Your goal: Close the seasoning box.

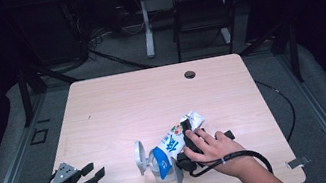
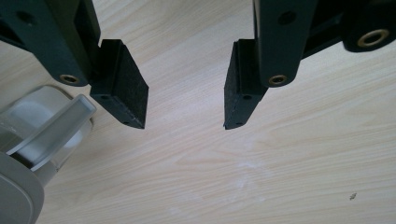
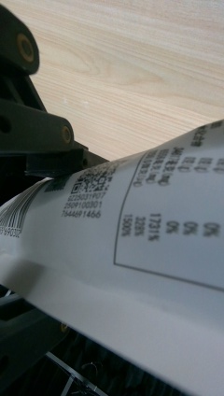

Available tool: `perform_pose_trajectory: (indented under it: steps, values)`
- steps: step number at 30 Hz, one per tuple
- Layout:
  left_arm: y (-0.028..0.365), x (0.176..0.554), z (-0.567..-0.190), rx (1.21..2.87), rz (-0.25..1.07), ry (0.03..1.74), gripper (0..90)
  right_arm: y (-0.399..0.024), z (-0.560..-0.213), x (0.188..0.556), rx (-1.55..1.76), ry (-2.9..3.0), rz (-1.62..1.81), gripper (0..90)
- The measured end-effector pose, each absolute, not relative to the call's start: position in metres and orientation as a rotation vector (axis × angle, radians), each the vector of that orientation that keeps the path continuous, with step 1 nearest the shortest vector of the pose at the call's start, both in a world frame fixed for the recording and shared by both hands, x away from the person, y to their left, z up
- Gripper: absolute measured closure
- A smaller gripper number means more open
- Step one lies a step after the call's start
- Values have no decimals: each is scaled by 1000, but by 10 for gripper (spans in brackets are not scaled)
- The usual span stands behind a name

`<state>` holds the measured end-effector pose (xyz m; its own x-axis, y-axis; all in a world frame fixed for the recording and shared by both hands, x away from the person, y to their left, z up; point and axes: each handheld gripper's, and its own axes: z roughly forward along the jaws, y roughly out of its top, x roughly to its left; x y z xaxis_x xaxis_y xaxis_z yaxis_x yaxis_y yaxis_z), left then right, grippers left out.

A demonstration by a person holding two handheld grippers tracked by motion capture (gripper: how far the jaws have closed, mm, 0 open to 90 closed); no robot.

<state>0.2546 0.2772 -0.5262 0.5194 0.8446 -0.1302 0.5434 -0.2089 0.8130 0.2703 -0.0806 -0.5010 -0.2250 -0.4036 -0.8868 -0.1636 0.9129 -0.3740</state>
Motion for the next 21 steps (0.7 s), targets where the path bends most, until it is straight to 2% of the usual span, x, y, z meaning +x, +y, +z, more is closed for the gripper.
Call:
perform_pose_trajectory:
  steps: [21]
  values:
    - [277,254,-526,1889,436,1143,505,-81,-501,270,-437,1798,-238,552]
